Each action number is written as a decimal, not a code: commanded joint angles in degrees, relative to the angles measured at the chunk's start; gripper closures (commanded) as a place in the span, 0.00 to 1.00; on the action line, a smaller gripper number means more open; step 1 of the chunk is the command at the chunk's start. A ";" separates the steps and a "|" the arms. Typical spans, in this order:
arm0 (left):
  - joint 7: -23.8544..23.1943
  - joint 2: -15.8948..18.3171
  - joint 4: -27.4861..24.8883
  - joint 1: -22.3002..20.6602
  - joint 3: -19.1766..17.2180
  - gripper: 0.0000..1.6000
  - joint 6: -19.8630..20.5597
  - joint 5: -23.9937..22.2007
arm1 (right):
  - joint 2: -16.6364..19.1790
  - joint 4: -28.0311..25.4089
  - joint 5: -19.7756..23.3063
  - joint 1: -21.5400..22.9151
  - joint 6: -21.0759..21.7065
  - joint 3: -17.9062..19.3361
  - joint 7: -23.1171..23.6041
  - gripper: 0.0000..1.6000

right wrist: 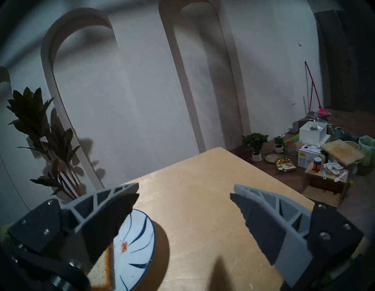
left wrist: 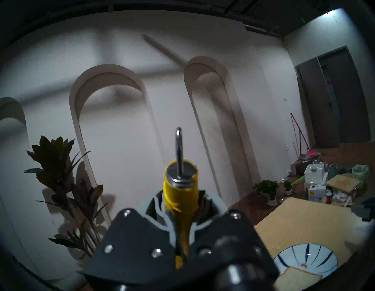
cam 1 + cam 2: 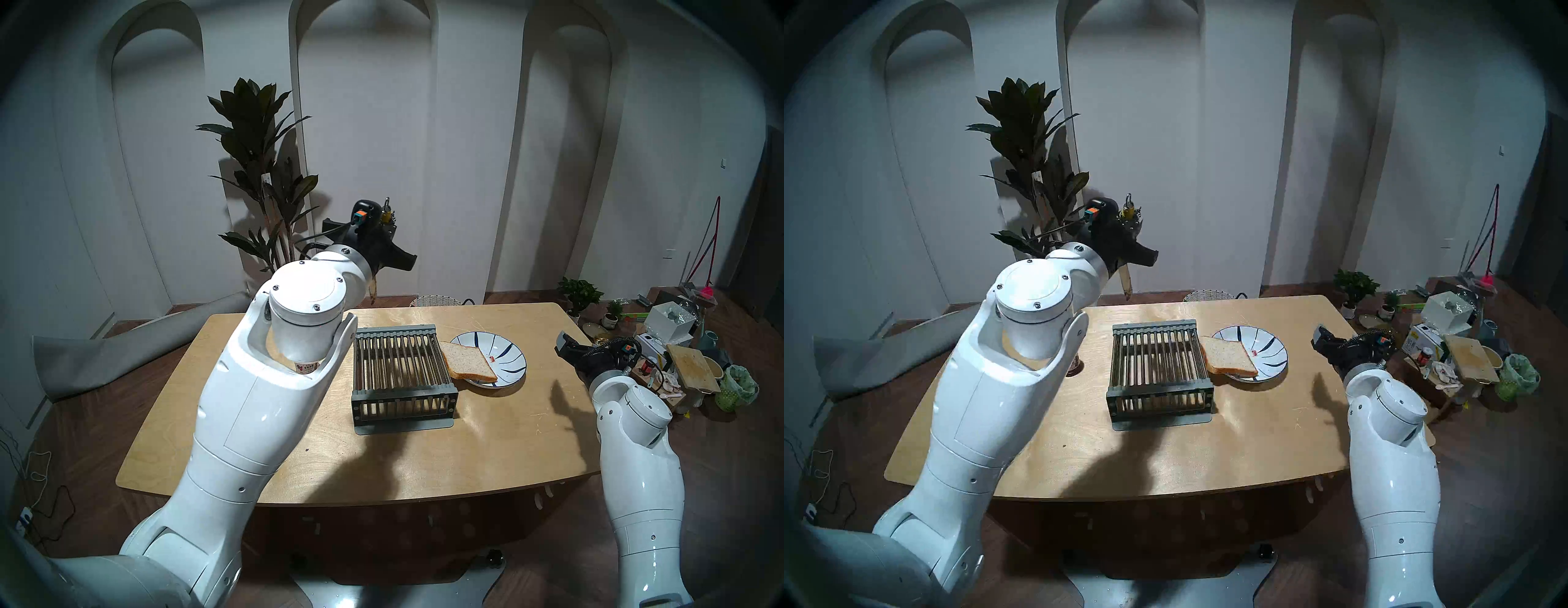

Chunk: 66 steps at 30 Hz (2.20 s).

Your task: Spread jam over the slice of bread with the knife

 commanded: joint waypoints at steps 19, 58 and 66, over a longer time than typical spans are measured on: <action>-2.32 -13.23 11.05 -3.90 -2.72 1.00 -11.63 -14.37 | 1.97 11.89 8.10 16.39 20.55 1.96 -9.23 0.00; -0.34 -18.76 27.71 2.30 -3.68 1.00 -36.08 -21.61 | 3.05 20.92 18.20 17.69 29.60 1.66 3.34 0.00; -0.87 -18.98 29.65 1.94 -3.99 1.00 -36.61 -23.08 | 3.27 22.15 18.00 17.83 27.83 0.58 5.14 0.00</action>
